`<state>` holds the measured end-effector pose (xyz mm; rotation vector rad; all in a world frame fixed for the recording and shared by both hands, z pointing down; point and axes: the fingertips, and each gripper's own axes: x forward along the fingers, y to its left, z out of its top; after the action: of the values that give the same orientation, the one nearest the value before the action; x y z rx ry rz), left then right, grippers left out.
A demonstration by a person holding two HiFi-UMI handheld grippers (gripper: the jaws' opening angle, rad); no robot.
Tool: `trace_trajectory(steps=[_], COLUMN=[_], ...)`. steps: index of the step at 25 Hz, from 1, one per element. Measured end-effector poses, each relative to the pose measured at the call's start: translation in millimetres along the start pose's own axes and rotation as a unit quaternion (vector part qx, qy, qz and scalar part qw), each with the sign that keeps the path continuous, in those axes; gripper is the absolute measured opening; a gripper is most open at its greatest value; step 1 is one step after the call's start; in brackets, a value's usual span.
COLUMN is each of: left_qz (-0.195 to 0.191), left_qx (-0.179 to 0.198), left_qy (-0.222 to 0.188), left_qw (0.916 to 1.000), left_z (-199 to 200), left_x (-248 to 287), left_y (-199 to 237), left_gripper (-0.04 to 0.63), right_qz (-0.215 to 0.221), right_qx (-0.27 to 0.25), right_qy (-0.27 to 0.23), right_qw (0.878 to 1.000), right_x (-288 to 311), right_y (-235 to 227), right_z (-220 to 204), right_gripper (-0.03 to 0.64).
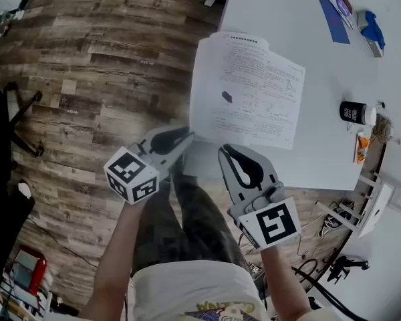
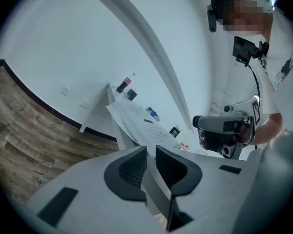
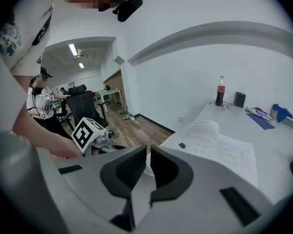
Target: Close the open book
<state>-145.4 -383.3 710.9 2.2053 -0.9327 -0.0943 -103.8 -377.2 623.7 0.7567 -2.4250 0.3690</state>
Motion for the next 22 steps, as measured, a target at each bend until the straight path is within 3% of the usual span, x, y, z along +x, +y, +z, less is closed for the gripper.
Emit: trace_trajectory(steps=[11, 16, 22], left_qz=[-0.002, -0.008, -0.016], left_qx=[0.02, 0.035, 0.05], left_qy=[0.007, 0.016, 0.029], left_qw=[0.9998, 0.9992, 0.9982], left_z=[23.8, 39.0, 53.9], left_x=[-6.7, -7.8, -6.2], left_y=[-21.0, -35.0, -54.9], left_gripper=[0.055, 0.055, 0.055], right_qz=[-0.019, -0.025, -0.039], right_qx=[0.007, 0.002, 0.015], right_qy=[-0.006, -0.035, -0.025], right_qw=[1.0, 0.999, 0.999], right_x=[-23.4, -34.2, -50.7], right_y=[-5.7, -7.8, -11.4], right_z=[12.7, 26.8, 25.1], right_gripper=[0.028, 0.028, 0.028])
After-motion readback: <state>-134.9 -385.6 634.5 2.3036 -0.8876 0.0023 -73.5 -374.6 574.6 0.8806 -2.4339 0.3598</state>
